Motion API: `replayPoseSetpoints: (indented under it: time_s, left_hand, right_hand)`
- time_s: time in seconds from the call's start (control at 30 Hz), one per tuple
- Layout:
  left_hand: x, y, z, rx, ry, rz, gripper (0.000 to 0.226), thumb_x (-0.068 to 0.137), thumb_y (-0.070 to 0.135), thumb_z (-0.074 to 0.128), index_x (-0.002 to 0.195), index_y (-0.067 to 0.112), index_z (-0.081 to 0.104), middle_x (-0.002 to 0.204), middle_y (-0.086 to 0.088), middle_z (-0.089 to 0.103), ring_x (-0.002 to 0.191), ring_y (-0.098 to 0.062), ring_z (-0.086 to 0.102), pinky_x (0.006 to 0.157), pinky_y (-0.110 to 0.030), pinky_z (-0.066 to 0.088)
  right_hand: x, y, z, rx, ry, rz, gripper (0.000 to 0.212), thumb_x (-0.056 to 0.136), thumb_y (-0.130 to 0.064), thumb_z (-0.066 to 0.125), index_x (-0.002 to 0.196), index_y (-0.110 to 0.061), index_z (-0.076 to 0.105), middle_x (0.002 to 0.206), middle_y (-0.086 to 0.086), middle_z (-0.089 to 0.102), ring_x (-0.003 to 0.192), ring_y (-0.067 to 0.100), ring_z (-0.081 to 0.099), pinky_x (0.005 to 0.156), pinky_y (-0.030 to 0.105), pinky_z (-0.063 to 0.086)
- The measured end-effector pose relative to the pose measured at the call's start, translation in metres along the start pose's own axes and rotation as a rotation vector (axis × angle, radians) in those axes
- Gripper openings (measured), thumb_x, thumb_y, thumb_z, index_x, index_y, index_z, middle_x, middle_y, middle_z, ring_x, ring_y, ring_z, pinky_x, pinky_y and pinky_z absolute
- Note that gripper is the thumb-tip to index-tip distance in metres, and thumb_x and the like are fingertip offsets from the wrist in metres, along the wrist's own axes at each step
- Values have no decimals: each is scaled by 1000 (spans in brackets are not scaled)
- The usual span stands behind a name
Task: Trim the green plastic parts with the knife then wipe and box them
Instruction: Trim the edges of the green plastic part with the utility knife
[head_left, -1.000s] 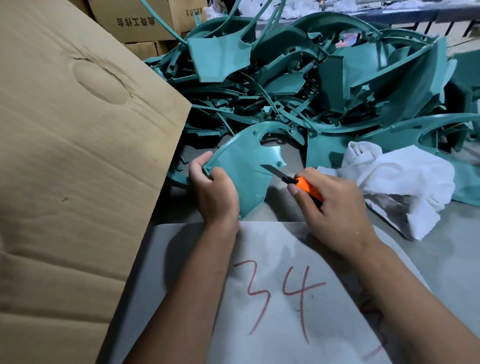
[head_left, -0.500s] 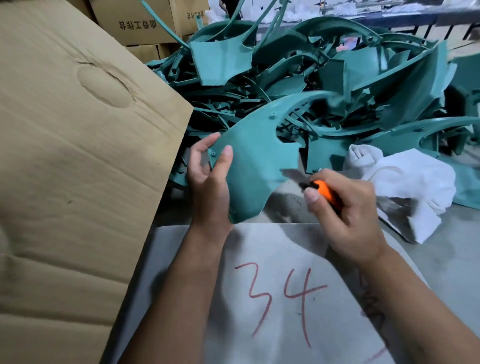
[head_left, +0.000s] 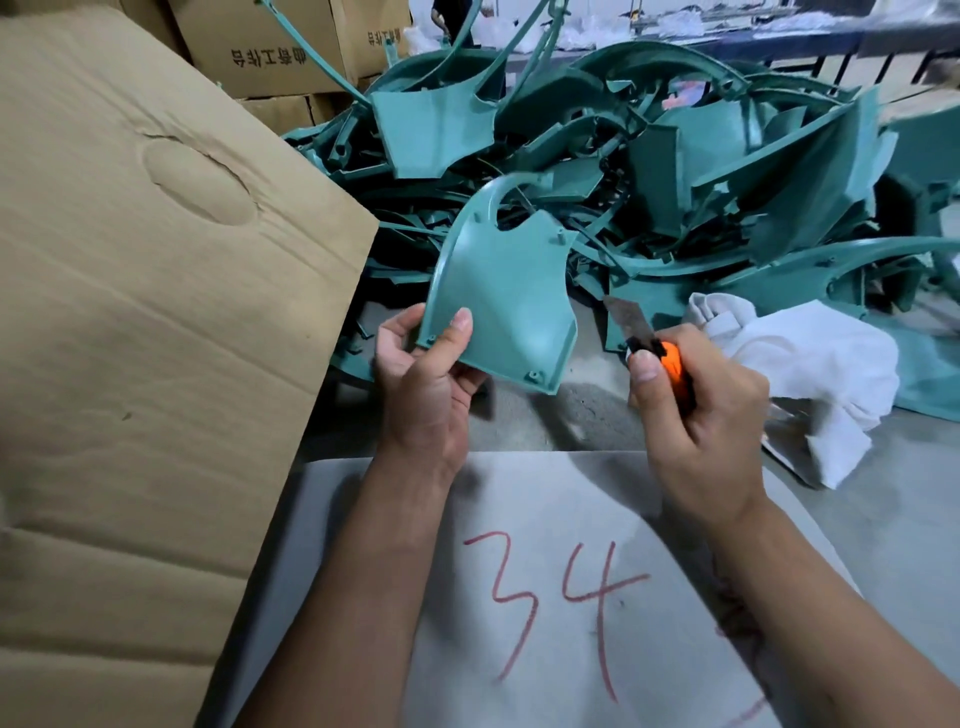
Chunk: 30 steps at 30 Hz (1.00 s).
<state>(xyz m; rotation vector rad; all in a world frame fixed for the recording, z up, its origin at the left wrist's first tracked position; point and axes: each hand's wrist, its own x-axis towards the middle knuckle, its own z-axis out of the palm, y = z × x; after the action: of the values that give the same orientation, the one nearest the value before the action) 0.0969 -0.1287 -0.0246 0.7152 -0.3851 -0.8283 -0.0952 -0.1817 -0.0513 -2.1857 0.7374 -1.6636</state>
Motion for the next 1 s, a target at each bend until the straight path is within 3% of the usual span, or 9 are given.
replayPoseSetpoints:
  time_s: [0.1,0.27,0.47,0.67,0.87,1.0]
  left_hand:
    - [2,0,0,11,85,17,37,93,-8,63,119,9,42,111,-15,68,82,-22,75,65,-34,63]
    - [3,-1,-1,22,102,36,35,92,-8,64,116,8,44,122,-23,63,84,-26,74,62,-32,61]
    - [5,-1,-6,25,97,49,36,92,-7,66,117,8,44,114,-16,65,83,-24,75,63,-32,61]
    - [2,-3,-2,34,82,29,34,92,-8,66,115,7,46,112,-18,66,82,-24,75,62,-31,60]
    - [3,0,-5,37,73,30,37,92,-8,65,118,7,44,111,-16,66,84,-24,74,61,-31,60]
    - [3,-3,-5,109,67,90,36,91,-8,67,113,9,45,98,-9,72,84,-24,74,61,-33,60]
  right_hand:
    - [1,1,0,-9,-100,-22,28,103,-28,54,81,-10,57,61,-2,46,58,10,45,56,24,33]
    - [1,4,2,-39,-280,-80,30,103,-33,57,80,-14,56,60,-6,41,55,15,45,52,38,37]
    - [3,14,0,-120,-123,41,32,105,-32,55,79,-13,52,61,-3,42,56,17,46,52,38,35]
    - [-1,8,3,-60,-243,-92,28,104,-34,56,86,-13,60,66,-6,44,61,15,46,55,37,38]
    - [3,15,-1,-174,-35,24,29,106,-29,56,81,-14,53,62,-5,41,57,11,45,52,29,32]
    - [2,10,-2,-95,-183,-63,32,105,-34,57,82,-12,58,64,-5,44,60,16,47,54,37,38]
